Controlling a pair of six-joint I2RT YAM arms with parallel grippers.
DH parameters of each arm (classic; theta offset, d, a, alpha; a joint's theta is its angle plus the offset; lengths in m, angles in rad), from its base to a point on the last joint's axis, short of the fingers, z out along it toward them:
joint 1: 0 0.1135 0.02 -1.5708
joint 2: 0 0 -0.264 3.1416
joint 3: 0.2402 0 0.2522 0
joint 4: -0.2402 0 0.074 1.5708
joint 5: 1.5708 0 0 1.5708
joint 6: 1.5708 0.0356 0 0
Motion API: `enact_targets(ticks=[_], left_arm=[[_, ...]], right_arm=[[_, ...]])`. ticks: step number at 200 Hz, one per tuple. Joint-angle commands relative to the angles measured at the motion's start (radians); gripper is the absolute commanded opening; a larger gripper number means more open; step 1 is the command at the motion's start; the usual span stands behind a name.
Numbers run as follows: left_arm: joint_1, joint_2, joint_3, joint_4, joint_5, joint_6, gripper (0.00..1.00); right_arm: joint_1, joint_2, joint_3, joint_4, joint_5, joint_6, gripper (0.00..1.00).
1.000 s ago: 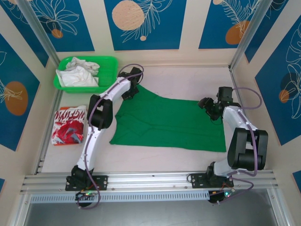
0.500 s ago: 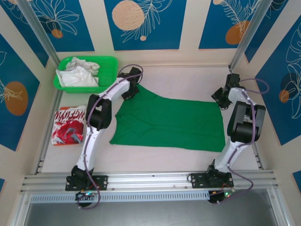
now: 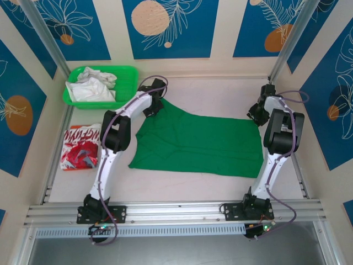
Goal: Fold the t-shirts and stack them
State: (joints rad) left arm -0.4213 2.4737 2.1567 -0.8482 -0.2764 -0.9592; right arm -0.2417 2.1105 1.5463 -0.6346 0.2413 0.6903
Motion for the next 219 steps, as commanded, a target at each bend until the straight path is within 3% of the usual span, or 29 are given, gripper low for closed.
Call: enact_targets(ticks=[1, 52, 89, 123, 143, 219], left_arm=[[0.006, -0.025, -0.031, -0.008, 0.037, 0.013, 0.0], [0.006, -0.04, -0.06, 0.01, 0.041, 0.013, 0.0], [0.005, -0.044, -0.062, 0.011, 0.044, 0.014, 0.0], [0.005, -0.055, -0.073, 0.017, 0.042, 0.019, 0.0], [0.005, -0.057, -0.077, 0.021, 0.044, 0.019, 0.0], [0.007, -0.122, -0.099, 0.071, 0.079, 0.05, 0.0]], right_arm=[[0.008, 0.039, 0.049, -0.042, -0.003, -0.016, 0.38], [0.028, 0.055, 0.095, -0.083, 0.052, -0.033, 0.37], [0.027, 0.132, 0.186, -0.207, 0.048, -0.011, 0.34], [0.028, 0.177, 0.227, -0.278, 0.041, 0.001, 0.21], [0.029, 0.168, 0.211, -0.271, 0.044, 0.008, 0.0], [0.032, -0.039, 0.111, -0.155, 0.037, -0.006, 0.0]])
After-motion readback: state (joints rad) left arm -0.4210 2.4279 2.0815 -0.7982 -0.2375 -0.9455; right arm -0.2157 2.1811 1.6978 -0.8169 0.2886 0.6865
